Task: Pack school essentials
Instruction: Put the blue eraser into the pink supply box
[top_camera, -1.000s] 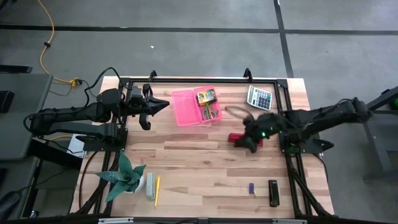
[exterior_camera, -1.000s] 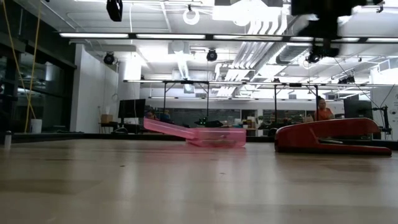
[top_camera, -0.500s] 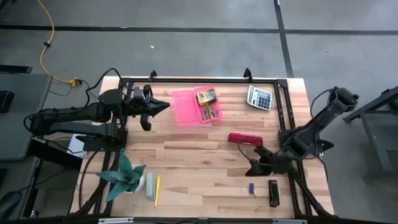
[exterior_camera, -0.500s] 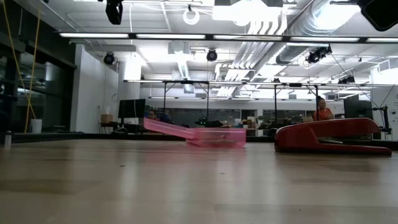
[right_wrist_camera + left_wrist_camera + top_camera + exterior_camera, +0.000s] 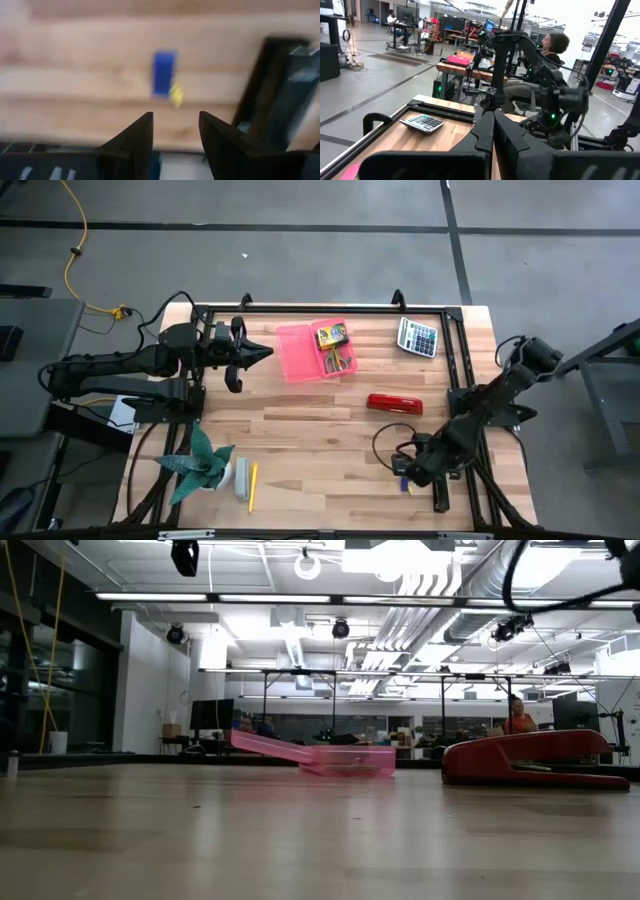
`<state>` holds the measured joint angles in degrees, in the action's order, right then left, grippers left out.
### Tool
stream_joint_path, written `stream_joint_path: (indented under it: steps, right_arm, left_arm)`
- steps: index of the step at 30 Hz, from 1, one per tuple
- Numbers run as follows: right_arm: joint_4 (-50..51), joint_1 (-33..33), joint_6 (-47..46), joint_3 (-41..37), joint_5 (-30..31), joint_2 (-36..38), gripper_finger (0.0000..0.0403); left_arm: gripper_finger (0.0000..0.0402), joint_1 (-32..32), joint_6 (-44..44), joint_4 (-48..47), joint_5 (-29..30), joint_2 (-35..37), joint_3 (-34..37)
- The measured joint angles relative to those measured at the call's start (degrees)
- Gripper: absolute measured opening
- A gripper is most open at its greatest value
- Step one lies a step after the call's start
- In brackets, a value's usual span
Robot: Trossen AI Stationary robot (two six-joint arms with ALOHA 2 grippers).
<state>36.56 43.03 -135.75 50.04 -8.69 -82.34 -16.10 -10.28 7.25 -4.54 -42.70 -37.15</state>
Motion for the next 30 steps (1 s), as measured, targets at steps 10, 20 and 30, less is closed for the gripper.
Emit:
stream_joint_path:
  steps: [10,20,30]
  right_arm:
    - [3.4,-2.6,0.6,5.4,-0.2,-13.0,0.0149]
    - [2.3,-3.0,-0.3,6.3,-1.0,-17.0,0.0149]
    - [1.5,-3.3,-0.2,6.2,-1.9,-18.9,0.0145]
  left_arm:
    - [0.0,0.0,0.0,0.0,0.0,0.0,0.0]
    - [0.0,0.0,0.0,0.0,0.0,0.0,0.0]
    - [0.0,0.0,0.5,0.1,0.0,0.0,0.0]
